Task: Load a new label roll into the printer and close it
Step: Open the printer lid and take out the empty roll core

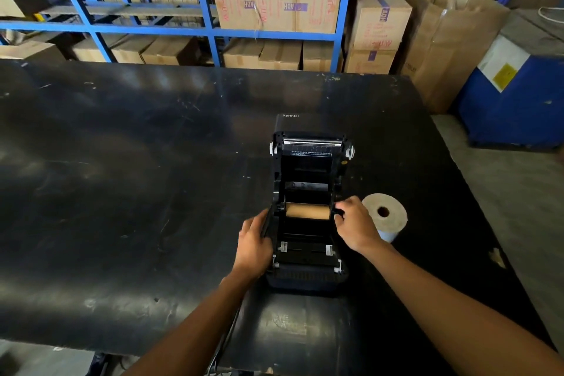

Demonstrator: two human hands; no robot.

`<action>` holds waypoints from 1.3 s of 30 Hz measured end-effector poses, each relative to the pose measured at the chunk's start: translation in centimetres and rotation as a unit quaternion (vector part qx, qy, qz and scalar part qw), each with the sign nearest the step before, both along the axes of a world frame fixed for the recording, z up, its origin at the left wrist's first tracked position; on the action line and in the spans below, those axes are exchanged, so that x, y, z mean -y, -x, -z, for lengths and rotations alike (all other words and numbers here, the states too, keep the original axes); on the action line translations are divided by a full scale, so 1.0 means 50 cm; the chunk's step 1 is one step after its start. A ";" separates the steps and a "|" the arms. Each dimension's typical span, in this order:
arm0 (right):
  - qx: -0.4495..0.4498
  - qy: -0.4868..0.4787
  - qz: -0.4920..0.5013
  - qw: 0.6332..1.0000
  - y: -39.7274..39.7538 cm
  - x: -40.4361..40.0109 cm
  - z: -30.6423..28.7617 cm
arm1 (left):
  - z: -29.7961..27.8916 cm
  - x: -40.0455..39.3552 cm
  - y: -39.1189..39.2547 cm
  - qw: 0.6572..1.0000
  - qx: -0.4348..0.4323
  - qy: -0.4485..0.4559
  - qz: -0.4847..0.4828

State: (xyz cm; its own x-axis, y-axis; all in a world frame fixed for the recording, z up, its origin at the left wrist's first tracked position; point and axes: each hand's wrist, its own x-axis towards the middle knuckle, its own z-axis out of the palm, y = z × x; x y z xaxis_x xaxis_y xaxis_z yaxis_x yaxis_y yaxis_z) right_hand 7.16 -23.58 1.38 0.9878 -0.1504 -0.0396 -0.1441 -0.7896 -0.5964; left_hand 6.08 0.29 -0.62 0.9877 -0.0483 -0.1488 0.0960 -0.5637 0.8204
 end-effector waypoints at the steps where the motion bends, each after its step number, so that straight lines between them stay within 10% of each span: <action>1: 0.003 0.026 -0.006 1.000 -0.004 -0.002 0.000 | -0.007 0.016 -0.013 1.000 0.004 -0.025 0.008; 8: 0.032 -0.005 0.022 0.999 -0.007 0.001 -0.008 | -0.012 0.061 -0.046 0.992 -0.020 -0.111 0.061; 12: 0.076 -0.188 0.045 0.978 0.012 -0.001 -0.032 | -0.025 0.050 -0.048 0.997 0.033 -0.043 0.059; 18: 0.001 -0.615 0.084 0.784 0.057 0.005 -0.103 | -0.089 0.039 -0.044 0.976 0.005 0.214 0.048; 26: 0.040 -0.705 0.221 0.673 0.155 0.075 -0.095 | -0.117 0.100 0.016 0.950 -0.048 0.309 0.022; 39: 0.041 -0.708 0.370 0.600 0.326 0.346 -0.010 | -0.007 0.390 0.219 0.968 -0.031 -0.155 0.196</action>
State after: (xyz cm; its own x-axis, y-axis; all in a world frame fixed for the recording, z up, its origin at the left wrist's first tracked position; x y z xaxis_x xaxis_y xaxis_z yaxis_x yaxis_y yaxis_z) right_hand -9.11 -40.86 1.86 0.6781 -0.4227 -0.6012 -0.0674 0.7788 -0.6236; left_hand -4.84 -19.18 -0.28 0.8910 -0.3617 -0.2744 -0.1323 -0.7850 0.6052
